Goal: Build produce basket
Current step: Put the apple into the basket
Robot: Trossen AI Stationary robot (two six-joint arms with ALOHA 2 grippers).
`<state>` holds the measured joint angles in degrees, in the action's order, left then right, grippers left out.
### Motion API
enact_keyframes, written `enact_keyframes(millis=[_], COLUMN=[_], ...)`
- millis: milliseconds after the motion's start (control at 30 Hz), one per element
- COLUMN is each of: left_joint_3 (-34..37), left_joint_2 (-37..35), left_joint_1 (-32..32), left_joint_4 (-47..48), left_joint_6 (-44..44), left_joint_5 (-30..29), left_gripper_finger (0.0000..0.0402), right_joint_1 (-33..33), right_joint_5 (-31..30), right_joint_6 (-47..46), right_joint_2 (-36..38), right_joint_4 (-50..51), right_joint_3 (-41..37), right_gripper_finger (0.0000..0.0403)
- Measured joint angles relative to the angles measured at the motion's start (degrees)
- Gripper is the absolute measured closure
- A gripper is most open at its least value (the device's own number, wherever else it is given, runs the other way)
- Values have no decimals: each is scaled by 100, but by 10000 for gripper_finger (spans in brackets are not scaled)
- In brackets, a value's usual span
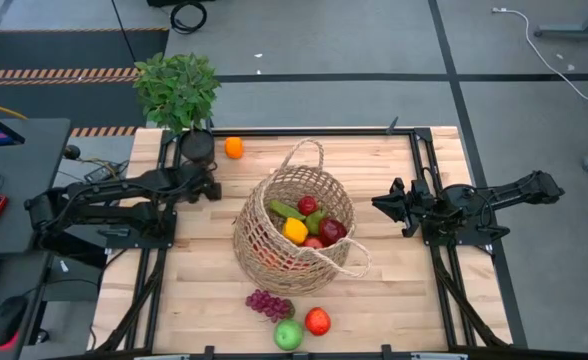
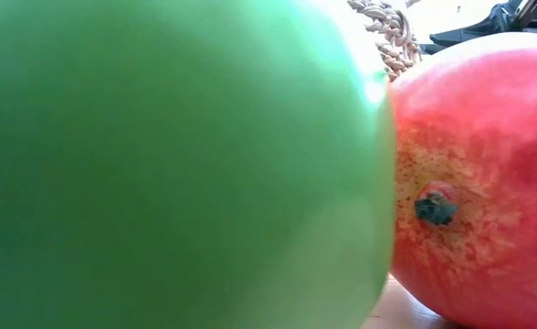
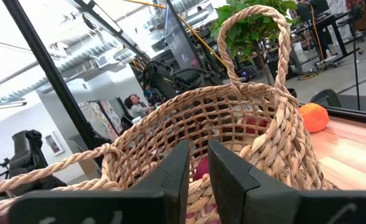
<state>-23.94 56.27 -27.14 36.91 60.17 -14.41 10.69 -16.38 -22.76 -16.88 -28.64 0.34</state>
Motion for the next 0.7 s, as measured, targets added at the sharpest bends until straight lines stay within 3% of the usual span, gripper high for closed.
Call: enact_keyframes(millis=[133, 233, 333, 533, 700], left_joint_3=[-3, -173, -525, -1101, -881], left_joint_2=[-36, -92, -131, -116, -114], left_joint_1=[-2, 51, 183, 311, 14], left_joint_4=[-361, -295, 143, 923, 952], left_joint_6=[-372, -388, -394, -465, -792], left_joint_5=[982, 1062, 288, -1970, -2742], left_gripper_finger=[13, 13, 13, 13, 13], right_joint_1=[1, 1, 1, 0, 1], right_joint_5=[-1, 0, 0, 0, 0], right_joint_6=[0, 0, 0, 0, 0], right_joint_2=[0, 0, 0, 0, 0], right_joint_4=[0, 0, 0, 0, 0], right_joint_3=[1, 0, 0, 2, 0], right_gripper_finger=[338, 338, 338, 338, 338])
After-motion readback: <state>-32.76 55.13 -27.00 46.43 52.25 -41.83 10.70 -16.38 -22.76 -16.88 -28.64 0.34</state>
